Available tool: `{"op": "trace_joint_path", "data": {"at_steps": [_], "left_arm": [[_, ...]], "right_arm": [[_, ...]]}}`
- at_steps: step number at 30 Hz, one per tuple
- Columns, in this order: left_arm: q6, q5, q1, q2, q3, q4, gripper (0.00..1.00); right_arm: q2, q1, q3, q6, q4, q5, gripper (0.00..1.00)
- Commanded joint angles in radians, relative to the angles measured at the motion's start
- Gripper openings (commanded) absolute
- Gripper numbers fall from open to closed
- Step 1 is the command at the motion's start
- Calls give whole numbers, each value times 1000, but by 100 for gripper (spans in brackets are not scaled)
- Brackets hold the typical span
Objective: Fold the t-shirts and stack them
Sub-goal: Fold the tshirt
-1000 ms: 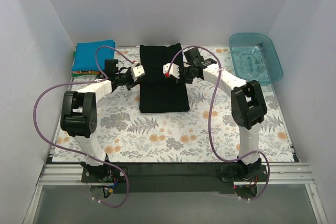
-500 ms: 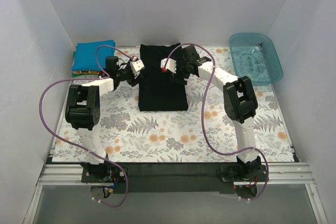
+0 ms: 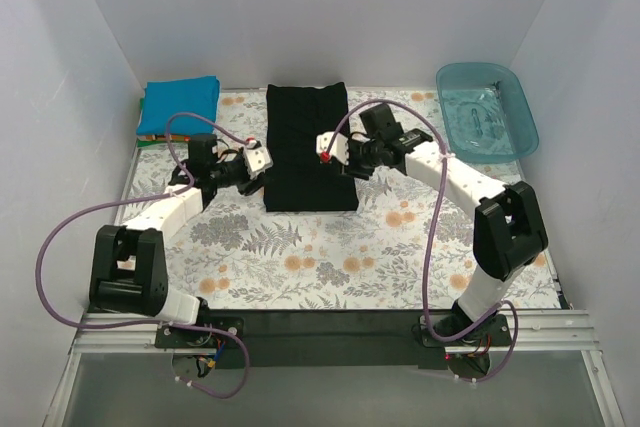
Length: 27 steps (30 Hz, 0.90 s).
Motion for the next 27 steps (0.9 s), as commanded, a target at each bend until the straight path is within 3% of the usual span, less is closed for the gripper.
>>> {"op": "trace_joint_path", "data": {"at_steps": [1,8,18,21,24,25,26,27], "left_arm": [[83,5,-34,-20,-85,-96,45],[165,-35,-87,17,-129,-78,51],[284,-146,-122,132,-180,-42,48],[304,-164,-122,149,-190,-44,40],[312,-167,-122,133,-192,-57,27],[309,-155,-122,129,-187,-65,23],[306,-146,-122,109,-181,-89,9],[300,-138,-122,97,-168,-102,6]], "right_arm": [[8,53,-81,16,-54,-51,48],[64,75,-171,15,1,-25,48],[125,89,-257,7,97,23,48],[139,89,-274,5,108,41,40],[133,89,-288,16,108,60,17],[127,89,-289,21,107,64,2],[107,89,-291,36,105,66,1],[93,87,-291,41,95,66,1]]}}
